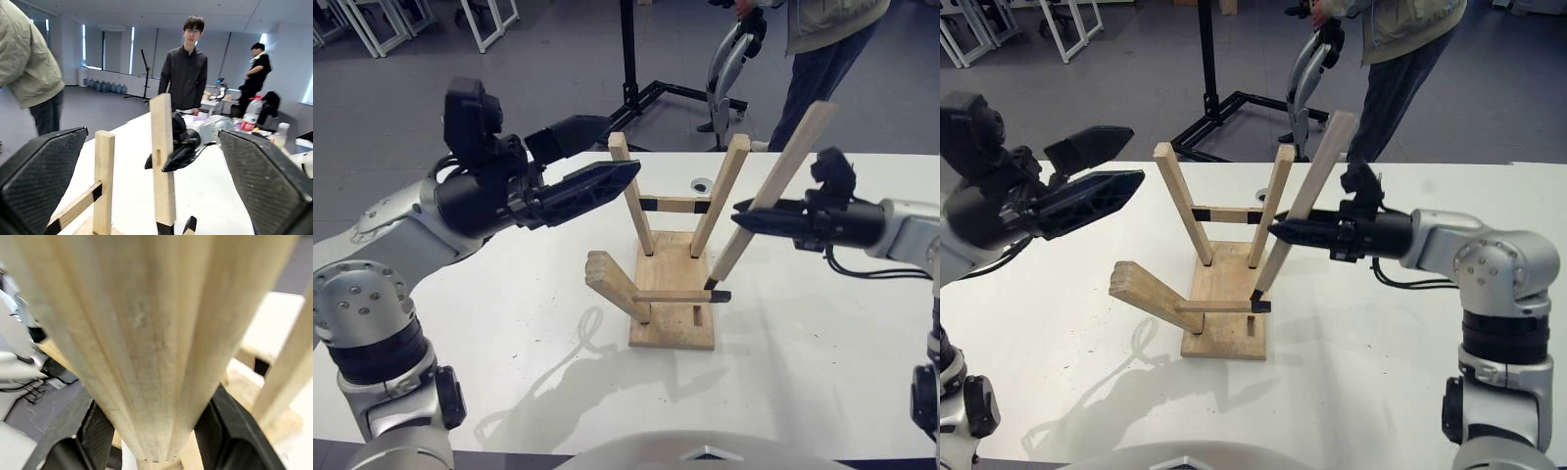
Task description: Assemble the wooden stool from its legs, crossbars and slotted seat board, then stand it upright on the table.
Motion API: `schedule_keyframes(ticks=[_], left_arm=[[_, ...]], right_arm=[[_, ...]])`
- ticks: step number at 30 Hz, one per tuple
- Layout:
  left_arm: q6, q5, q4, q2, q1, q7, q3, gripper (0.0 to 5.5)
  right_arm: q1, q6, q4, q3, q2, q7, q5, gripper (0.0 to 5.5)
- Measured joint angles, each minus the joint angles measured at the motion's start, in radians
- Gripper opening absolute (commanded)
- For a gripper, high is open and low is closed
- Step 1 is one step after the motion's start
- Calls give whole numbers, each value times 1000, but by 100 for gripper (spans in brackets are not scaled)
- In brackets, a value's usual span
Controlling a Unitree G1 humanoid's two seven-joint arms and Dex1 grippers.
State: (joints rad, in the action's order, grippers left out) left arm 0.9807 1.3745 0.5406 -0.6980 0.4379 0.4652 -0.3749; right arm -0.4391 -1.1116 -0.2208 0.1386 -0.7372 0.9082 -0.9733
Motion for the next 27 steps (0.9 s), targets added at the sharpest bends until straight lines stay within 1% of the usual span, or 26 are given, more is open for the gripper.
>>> schedule_keyframes(ticks=[4, 9, 13, 17, 18, 20, 23, 25, 27], left_arm=[[43, 28, 65, -91, 18, -103, 60, 494], [92, 153, 128, -263, 22, -187, 65, 494], [107, 190, 180, -341, -21, -175, 92, 494], [109, 175, 221, -426, -23, -89, 104, 494], [112, 141, 230, -468, -23, -55, 107, 494], [119, -9, 254, -552, -46, 9, 152, 494], [87, -287, 255, -654, -137, 77, 262, 494], [46, -416, 248, -685, -178, 115, 311, 494], [13, -500, 233, -688, -206, 148, 339, 494]], right_arm=[[99, 86, -24, -20, -29, 23, 92, 204], [153, 131, -33, -27, -29, 25, 127, 204], [185, 147, -73, -38, -20, 23, 127, 204], [189, 147, -100, -43, -16, 22, 124, 204], [193, 146, -111, -44, -16, 22, 123, 204], [206, 142, -130, -44, -14, 19, 110, 204], [234, 131, -166, -54, 1, 1, 98, 204], [239, 124, -187, -66, 27, -20, 86, 204], [244, 123, -203, -74, 43, -37, 81, 204]])
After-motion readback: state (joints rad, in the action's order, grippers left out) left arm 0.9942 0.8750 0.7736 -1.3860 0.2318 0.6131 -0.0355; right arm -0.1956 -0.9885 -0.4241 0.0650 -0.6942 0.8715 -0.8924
